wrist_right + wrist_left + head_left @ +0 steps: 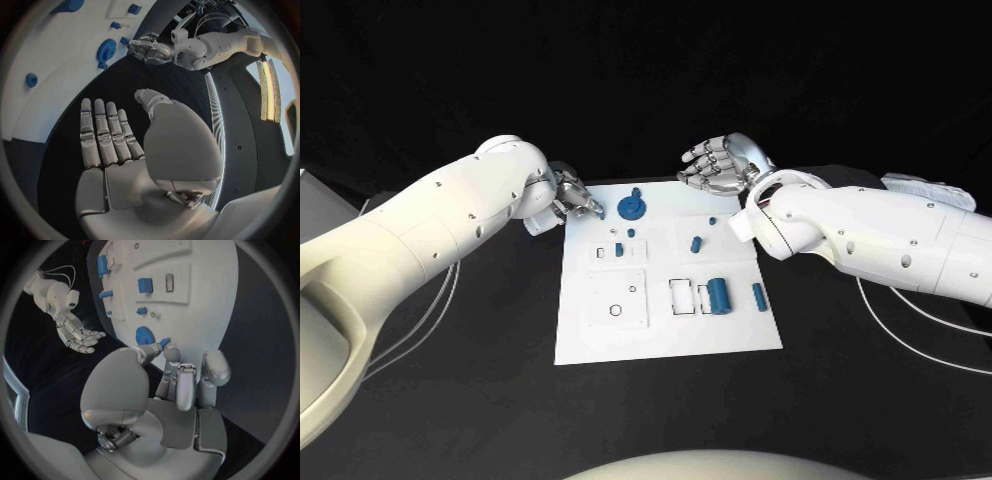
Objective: Assemble the parts on the task board
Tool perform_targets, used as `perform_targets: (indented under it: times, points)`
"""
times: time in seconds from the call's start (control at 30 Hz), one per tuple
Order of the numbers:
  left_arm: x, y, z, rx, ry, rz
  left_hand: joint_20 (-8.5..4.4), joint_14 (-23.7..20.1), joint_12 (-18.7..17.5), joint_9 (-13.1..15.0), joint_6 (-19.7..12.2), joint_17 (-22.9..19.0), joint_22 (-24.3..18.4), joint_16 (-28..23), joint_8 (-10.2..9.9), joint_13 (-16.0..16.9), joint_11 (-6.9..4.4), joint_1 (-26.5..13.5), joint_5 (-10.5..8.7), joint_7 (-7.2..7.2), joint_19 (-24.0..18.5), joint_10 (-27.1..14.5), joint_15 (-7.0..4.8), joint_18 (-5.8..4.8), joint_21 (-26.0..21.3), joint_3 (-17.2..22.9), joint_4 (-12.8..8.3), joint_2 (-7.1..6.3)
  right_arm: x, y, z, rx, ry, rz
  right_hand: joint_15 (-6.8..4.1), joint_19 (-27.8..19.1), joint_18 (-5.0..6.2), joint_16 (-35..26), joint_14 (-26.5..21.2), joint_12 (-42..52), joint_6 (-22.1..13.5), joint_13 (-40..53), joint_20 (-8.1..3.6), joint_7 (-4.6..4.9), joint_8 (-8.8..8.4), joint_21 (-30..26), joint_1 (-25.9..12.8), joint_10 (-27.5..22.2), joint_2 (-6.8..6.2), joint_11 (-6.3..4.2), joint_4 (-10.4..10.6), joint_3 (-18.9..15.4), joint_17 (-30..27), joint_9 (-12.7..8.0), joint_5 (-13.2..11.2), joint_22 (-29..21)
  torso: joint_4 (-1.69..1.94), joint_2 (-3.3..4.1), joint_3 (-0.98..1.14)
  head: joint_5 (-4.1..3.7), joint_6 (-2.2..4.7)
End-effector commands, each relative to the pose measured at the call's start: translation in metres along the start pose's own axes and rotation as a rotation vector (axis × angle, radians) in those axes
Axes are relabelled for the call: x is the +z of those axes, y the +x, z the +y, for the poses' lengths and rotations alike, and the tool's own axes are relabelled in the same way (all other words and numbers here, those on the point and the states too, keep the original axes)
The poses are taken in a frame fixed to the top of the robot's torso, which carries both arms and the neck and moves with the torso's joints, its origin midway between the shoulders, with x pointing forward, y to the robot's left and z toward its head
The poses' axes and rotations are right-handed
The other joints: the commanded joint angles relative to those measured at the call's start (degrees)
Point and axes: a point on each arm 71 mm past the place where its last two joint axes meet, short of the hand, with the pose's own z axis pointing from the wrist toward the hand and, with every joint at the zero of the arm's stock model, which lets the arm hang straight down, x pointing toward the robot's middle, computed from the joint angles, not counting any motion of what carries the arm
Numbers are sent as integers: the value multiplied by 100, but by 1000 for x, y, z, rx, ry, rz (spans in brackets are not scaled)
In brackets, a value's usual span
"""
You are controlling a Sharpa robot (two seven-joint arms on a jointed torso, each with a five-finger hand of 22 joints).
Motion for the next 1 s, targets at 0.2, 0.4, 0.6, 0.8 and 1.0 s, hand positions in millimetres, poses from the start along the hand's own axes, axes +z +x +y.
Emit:
perform_targets:
  times: [0.2, 0.4, 0.6, 0.8, 1.0]
  points:
    - [1, 4, -2, -3, 19, 36, -11, 399, 13, 21, -103, 970, 50, 36, 57, -62, -1, 176, 30, 15, 31, -10, -35, 13, 57, 335, -292, 67, 0, 1, 2, -3, -13, 12, 8, -42, 77, -16, -44, 36, -24, -5, -6, 349, 17, -15, 22, -43, 55, 15, 0, -26, -8, -5, 18, -6, -4, 1, -3, -3, -2]
    - [1, 5, -1, -3, 19, 45, -4, 398, 7, 14, -127, 969, 61, 36, 45, -78, 14, 172, 28, 35, 35, -12, -25, 10, 64, 374, -340, 74, 0, 0, 1, -3, -13, 12, 8, -42, 77, -16, -44, 36, -24, -5, -6, 349, 17, -15, 22, -43, 55, 15, 0, -26, -8, -5, 18, -6, 2, 1, -2, -7, -3]
    - [1, 5, 0, -4, 19, 49, 8, 394, 15, 1, -129, 958, 53, 32, 33, -78, 31, 83, 31, 50, 27, -6, -9, 11, 61, 352, -327, 30, 0, 0, 1, -3, -12, 12, 9, -48, 77, -21, -45, 43, -22, -14, -4, 351, 21, -15, 23, -43, 60, 16, 0, -29, -14, -6, 19, -17, -5, 4, -4, -3, 3]
    - [0, 4, 2, -7, 17, 48, 19, 395, 35, -18, -105, 959, 59, 34, 24, -67, 36, -37, 69, 52, 28, 9, -1, 12, 65, 325, -305, -40, 0, -1, 1, -4, -11, 11, 9, -48, 77, -21, -45, 43, -22, -14, -4, 351, 21, -15, 23, -43, 60, 16, 0, -29, -14, -6, 19, -17, 3, 3, -3, -14, -3]
    - [-2, 3, 5, -7, 16, 49, 30, 390, 50, -62, -78, 944, 54, 29, -8, -79, 46, -276, 81, 63, 22, 17, 8, 15, 63, 217, -234, -218, 0, -1, 0, -4, -10, 10, 9, -48, 77, -21, -45, 43, -22, -14, -4, 351, 21, -15, 23, -43, 60, 16, 0, -29, -14, -6, 19, -17, 2, 2, -4, -17, -8]
